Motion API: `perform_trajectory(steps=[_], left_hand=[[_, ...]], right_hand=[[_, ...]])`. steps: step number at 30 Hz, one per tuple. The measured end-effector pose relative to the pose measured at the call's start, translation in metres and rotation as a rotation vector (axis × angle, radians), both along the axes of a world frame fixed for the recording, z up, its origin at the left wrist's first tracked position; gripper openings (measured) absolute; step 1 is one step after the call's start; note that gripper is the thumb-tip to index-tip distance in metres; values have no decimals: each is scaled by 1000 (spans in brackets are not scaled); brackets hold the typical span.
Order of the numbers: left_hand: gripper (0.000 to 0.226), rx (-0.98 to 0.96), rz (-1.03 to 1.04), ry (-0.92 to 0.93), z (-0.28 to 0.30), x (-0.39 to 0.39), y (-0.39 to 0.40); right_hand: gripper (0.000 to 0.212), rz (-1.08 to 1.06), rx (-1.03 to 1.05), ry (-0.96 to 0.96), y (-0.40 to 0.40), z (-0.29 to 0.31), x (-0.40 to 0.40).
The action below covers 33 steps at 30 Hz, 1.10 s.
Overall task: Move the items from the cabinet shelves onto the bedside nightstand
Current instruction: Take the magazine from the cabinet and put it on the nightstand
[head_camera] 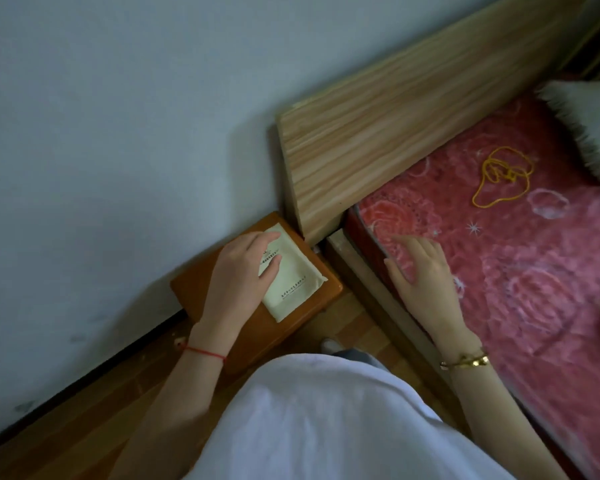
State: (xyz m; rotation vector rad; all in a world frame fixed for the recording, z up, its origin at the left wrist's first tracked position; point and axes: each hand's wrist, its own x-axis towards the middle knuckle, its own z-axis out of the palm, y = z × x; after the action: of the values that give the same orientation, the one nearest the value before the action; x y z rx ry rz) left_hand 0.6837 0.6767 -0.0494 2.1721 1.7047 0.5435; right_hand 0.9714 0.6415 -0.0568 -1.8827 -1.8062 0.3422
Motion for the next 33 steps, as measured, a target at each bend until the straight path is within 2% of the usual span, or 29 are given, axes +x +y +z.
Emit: perform_trajectory(steps=[8,17,25,33], left_hand=[[40,0,-403,-3,20,-16,-12],[39,18,-875,-16,33,15,-74],[37,44,-1244,-78,33,31,-172],[35,-22,-1535,-88,33,-8,-315]], right_hand=[[35,-393,13,42,-123,11,-62],[37,-864,35,50,-283,29,-124],[37,-1258,94,39,-426,27,-203],[38,-1559,30,27,-573,14,-328]])
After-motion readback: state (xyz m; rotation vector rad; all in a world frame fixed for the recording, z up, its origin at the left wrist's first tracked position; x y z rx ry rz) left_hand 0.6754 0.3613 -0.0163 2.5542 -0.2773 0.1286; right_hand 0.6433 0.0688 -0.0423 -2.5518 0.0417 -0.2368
